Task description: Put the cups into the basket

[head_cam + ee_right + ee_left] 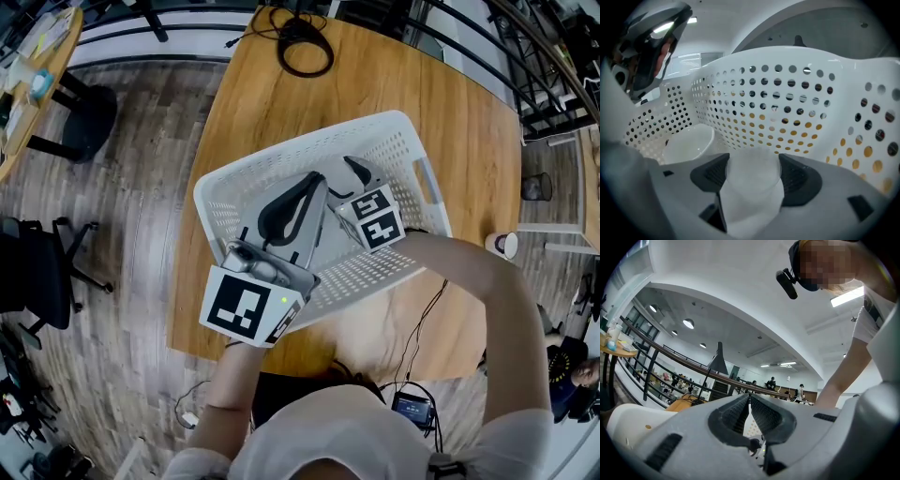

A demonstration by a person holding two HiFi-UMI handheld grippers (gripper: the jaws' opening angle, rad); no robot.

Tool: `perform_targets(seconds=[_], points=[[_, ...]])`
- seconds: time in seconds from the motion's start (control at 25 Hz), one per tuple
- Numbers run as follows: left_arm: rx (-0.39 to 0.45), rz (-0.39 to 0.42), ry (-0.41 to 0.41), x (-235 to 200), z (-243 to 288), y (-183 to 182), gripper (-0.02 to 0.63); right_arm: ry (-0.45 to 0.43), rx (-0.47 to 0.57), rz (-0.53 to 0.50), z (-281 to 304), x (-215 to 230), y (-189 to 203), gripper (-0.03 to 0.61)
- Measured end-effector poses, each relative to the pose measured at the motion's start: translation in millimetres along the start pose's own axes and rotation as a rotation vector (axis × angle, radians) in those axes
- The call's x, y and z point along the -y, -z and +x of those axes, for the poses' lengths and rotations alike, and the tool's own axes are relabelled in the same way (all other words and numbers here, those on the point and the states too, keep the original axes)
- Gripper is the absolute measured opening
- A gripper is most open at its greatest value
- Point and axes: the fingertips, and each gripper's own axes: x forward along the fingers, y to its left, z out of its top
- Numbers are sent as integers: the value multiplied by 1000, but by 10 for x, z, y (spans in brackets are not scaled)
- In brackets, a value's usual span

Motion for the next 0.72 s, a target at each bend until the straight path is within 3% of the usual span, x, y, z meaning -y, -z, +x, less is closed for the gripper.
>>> perform_targets(seconds=[0.2, 0.36, 0.72], points=[[22, 26, -17, -89, -45, -26, 9, 5, -13, -32, 27, -24, 15, 330], [27, 21, -21, -96, -64, -30, 9, -22, -112, -3, 76, -46, 218, 333], [20, 26, -21, -95, -32, -2, 9, -46, -131, -9, 69, -68, 174, 413]])
